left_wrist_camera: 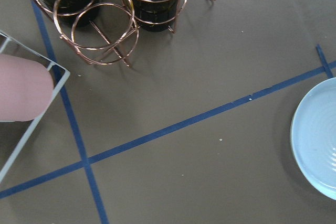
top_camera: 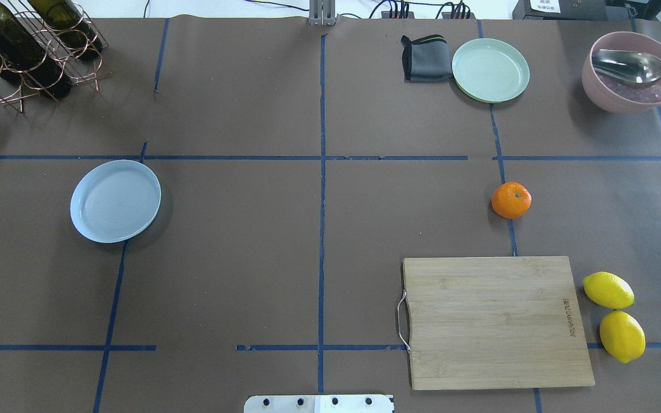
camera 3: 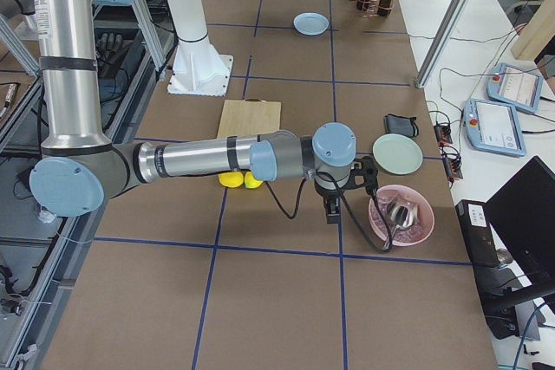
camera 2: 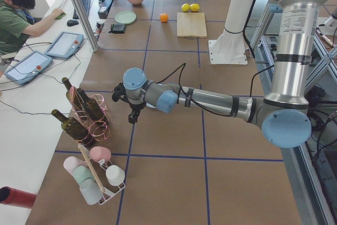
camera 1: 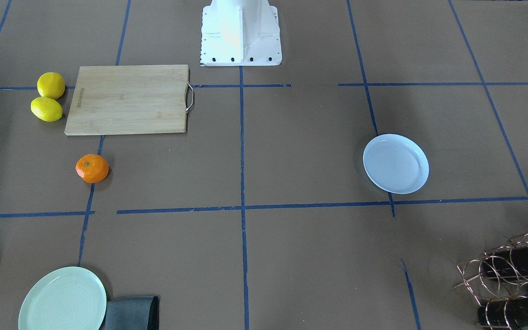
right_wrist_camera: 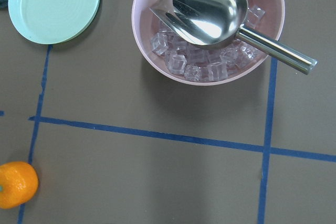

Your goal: Pick orange to plate

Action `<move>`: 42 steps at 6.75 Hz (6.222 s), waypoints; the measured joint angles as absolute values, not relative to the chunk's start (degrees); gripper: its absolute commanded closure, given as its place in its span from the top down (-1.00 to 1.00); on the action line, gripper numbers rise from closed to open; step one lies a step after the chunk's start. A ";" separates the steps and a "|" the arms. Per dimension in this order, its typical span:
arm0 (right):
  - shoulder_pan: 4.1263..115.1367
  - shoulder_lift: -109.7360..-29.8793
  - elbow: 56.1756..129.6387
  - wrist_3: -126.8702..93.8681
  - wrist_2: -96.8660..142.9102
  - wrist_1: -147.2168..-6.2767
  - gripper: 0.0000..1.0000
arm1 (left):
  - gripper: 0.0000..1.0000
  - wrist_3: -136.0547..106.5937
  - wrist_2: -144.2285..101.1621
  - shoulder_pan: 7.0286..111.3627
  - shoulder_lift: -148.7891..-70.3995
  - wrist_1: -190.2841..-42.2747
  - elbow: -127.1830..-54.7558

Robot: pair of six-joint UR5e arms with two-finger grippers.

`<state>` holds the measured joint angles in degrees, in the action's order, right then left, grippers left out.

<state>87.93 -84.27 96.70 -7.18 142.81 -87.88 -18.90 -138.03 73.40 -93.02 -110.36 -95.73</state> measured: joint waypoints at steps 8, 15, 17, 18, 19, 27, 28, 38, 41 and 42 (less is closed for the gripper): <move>83.11 -83.55 100.98 -19.08 142.85 -87.43 1.00 | 0.85 -60.44 -118.08 50.34 -93.11 -128.51 -90.78; 83.13 -83.50 101.58 -20.36 142.97 -87.45 1.00 | -1.00 -62.84 -117.67 48.53 -93.67 -128.73 -92.17; 83.06 -83.50 102.11 -21.01 143.02 -87.45 1.00 | -1.00 -62.98 -121.69 50.94 -93.52 -125.70 -97.17; 83.06 -83.50 102.30 -21.07 143.06 -87.45 1.00 | -1.00 -62.92 -125.72 54.25 -94.52 -120.78 -100.21; 83.02 -83.49 102.58 -21.16 143.08 -87.45 1.00 | -1.00 -63.31 -128.00 56.51 -97.44 -115.68 -102.04; 68.03 -79.83 109.97 -42.93 134.95 -87.27 1.00 | -1.00 -100.24 -113.47 34.72 -125.10 -118.63 -87.61; 66.74 -79.41 110.36 -44.90 134.50 -86.53 1.00 | -0.17 -100.72 -111.87 33.26 -125.23 -119.64 -86.75; 48.59 -79.67 101.15 -51.42 117.80 -71.08 1.00 | 1.00 -84.42 -117.68 44.67 -121.21 -110.69 -94.62; 46.19 -79.46 99.05 -51.02 116.14 -69.89 1.00 | 1.00 -82.85 -117.83 45.61 -121.03 -109.20 -95.62; 45.37 -79.46 98.67 -50.97 115.70 -69.88 1.00 | 1.00 -82.81 -117.85 45.69 -121.03 -109.17 -95.67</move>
